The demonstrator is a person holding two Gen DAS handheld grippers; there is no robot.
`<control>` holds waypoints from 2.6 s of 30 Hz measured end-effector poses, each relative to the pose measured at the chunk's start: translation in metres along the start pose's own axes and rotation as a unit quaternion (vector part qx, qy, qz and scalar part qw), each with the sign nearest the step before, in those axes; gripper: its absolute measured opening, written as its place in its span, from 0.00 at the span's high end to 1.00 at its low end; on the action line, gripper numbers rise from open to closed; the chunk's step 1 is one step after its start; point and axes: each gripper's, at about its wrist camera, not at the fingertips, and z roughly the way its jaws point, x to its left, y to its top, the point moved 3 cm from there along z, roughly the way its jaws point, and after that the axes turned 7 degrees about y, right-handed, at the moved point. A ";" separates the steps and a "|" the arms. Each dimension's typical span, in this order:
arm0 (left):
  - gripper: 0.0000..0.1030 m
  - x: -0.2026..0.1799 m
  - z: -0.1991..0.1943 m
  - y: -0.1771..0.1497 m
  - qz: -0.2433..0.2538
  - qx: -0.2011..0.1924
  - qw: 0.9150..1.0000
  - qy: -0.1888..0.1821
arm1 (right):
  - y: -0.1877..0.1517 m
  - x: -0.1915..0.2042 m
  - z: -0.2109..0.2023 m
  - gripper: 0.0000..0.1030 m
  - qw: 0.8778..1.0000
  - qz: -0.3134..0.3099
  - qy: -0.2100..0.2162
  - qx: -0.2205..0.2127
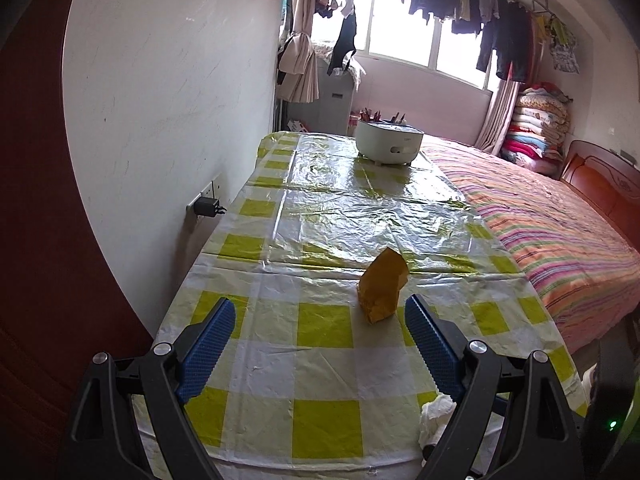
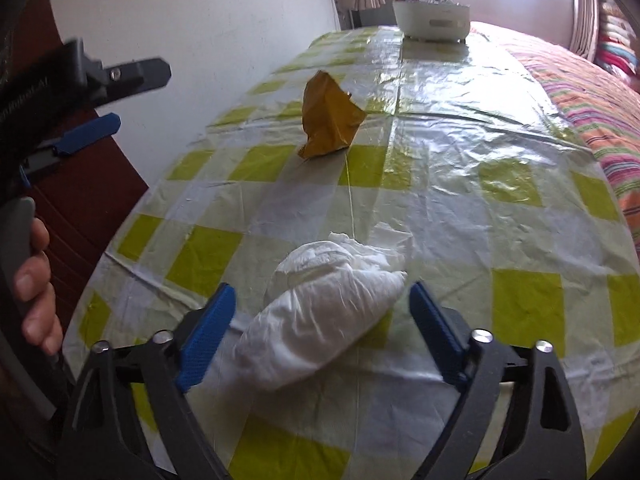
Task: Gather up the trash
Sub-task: 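Close the right tool on the white crumpled tissue, then grasp the orange snack wrapper with the left tool while the right tool holds the tissue, then carry the tissue and snack wrapper over the cream bin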
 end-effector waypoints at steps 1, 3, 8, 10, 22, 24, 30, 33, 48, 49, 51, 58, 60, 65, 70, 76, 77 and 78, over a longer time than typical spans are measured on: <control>0.18 0.001 0.003 0.001 -0.003 0.003 1.000 0.000 | -0.001 0.000 0.004 0.26 1.000 0.002 0.002 0.005; 0.18 0.003 0.009 0.003 -0.011 0.007 1.000 0.001 | 0.001 0.001 0.003 0.32 1.000 -0.002 -0.001 0.004; 0.18 0.003 0.026 0.006 -0.018 0.019 1.000 0.007 | 0.001 -0.002 -0.001 0.70 1.000 -0.004 0.009 0.002; 0.18 0.001 0.033 0.005 -0.018 0.024 1.000 0.009 | 0.001 -0.006 -0.003 0.73 1.000 -0.001 0.018 0.001; 0.18 -0.027 0.068 0.003 0.001 0.061 0.998 0.003 | -0.007 -0.048 -0.061 0.75 0.991 0.087 0.084 -0.055; 0.18 -0.036 0.077 0.002 0.010 0.065 0.998 0.003 | -0.009 -0.052 -0.073 0.75 0.989 0.094 0.088 -0.066; 0.18 -0.068 0.099 0.001 0.047 0.076 0.996 0.005 | -0.012 -0.058 -0.095 0.75 0.987 0.096 0.092 -0.088; 0.18 -0.079 0.110 0.001 0.056 0.084 0.995 0.000 | -0.010 -0.060 -0.099 0.75 0.986 0.098 0.092 -0.098; 0.22 -0.087 0.160 -0.007 0.039 0.120 0.992 0.018 | -0.016 -0.068 -0.107 0.75 0.984 0.103 0.102 -0.106; 0.33 -0.088 0.161 -0.007 0.041 0.121 0.992 0.018 | -0.016 -0.069 -0.108 0.75 0.984 0.103 0.101 -0.107; 0.57 -0.088 0.162 -0.008 0.043 0.125 0.991 0.019 | -0.017 -0.071 -0.113 0.75 0.983 0.104 0.100 -0.111; 0.68 -0.096 0.135 -0.004 0.062 0.080 0.995 0.022 | -0.018 -0.078 -0.129 0.75 0.981 0.108 0.094 -0.130; 0.68 -0.102 0.122 -0.001 0.075 0.059 0.995 0.025 | -0.019 -0.080 -0.133 0.75 0.981 0.109 0.091 -0.135; 0.68 -0.118 0.087 0.003 0.096 0.025 0.995 0.007 | -0.021 -0.091 -0.147 0.75 0.979 0.114 0.077 -0.152; 0.68 -0.133 0.057 -0.001 0.110 0.009 0.994 -0.015 | -0.026 -0.109 -0.164 0.75 0.976 0.125 0.059 -0.169; 0.68 -0.155 0.034 -0.013 0.129 0.004 0.991 -0.044 | -0.038 -0.128 -0.181 0.75 0.972 0.138 0.038 -0.186; 0.68 -0.160 0.029 -0.016 0.130 0.005 0.990 -0.051 | -0.040 -0.130 -0.184 0.75 0.972 0.139 0.036 -0.188; 0.68 -0.162 0.027 -0.018 0.131 0.005 0.990 -0.054 | -0.041 -0.132 -0.186 0.75 0.971 0.141 0.032 -0.190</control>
